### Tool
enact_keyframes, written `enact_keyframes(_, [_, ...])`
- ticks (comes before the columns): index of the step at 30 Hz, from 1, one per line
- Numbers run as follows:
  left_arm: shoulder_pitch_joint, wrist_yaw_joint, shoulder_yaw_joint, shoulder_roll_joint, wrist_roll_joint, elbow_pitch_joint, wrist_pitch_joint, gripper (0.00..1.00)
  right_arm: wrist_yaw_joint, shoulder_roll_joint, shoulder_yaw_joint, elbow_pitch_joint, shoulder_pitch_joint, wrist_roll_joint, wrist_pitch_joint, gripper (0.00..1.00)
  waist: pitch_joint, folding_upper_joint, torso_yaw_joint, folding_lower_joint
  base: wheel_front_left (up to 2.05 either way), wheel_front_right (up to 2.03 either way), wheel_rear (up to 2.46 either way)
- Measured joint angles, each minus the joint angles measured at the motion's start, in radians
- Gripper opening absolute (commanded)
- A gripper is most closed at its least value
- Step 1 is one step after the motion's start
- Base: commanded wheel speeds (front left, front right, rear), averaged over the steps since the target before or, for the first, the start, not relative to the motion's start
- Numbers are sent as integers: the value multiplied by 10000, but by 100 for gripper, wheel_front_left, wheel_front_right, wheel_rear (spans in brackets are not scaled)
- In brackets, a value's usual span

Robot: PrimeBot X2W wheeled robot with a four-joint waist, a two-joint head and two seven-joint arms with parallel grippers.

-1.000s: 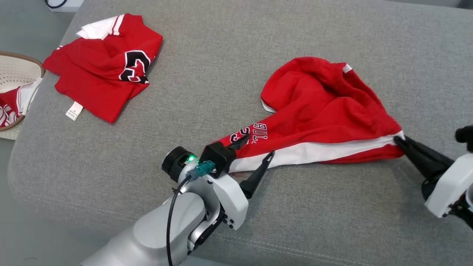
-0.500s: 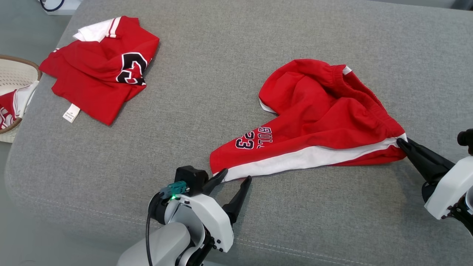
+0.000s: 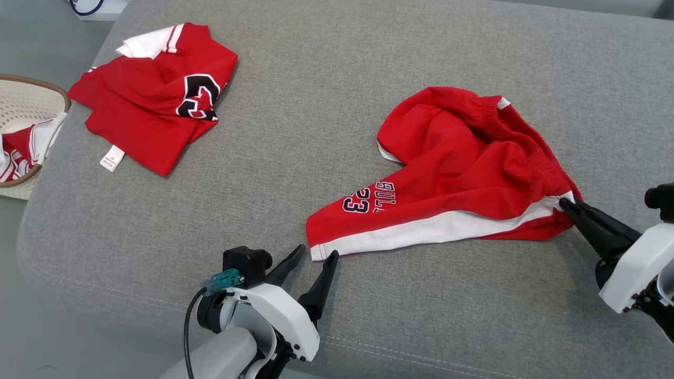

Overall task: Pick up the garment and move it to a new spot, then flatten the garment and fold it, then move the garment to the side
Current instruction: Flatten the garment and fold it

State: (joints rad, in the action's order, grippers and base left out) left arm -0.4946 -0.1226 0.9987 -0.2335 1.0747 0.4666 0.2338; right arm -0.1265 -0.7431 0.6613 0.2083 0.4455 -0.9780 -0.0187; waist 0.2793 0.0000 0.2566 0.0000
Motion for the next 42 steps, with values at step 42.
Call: enact_keyframes(42, [-270,1758,-159,623,146,2088,134,100,0,94,591,19,369,-96,-59,0,-165,0,-298,0,0,0,0])
